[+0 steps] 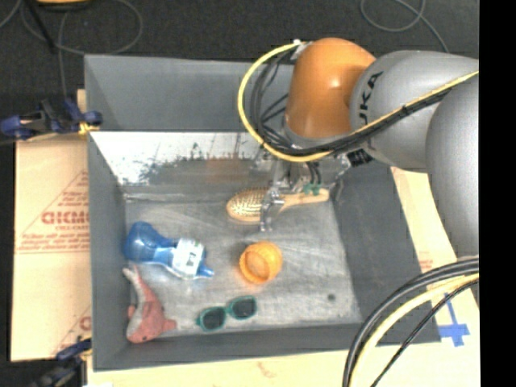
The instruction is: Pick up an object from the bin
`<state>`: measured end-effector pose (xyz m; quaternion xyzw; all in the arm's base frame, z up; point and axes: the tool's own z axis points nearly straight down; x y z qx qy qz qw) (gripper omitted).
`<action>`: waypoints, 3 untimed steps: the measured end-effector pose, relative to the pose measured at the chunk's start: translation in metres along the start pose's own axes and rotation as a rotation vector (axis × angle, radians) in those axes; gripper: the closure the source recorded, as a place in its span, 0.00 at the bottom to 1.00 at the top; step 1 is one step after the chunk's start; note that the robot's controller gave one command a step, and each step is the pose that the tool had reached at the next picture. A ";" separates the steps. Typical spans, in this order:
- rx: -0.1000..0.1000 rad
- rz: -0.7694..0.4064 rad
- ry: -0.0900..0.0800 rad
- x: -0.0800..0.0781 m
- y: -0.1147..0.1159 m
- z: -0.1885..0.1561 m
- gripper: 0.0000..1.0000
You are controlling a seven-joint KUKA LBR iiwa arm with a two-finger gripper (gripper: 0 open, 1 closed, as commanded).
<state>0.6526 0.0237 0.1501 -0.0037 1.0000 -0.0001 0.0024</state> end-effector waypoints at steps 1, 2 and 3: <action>-0.004 0.015 -0.036 -0.005 -0.007 0.067 1.00; -0.004 0.015 -0.036 -0.005 -0.007 0.067 1.00; 0.000 0.012 0.001 0.004 -0.016 -0.057 1.00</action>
Offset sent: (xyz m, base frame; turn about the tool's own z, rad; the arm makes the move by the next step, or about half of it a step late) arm 0.0000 0.0000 0.0000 0.0000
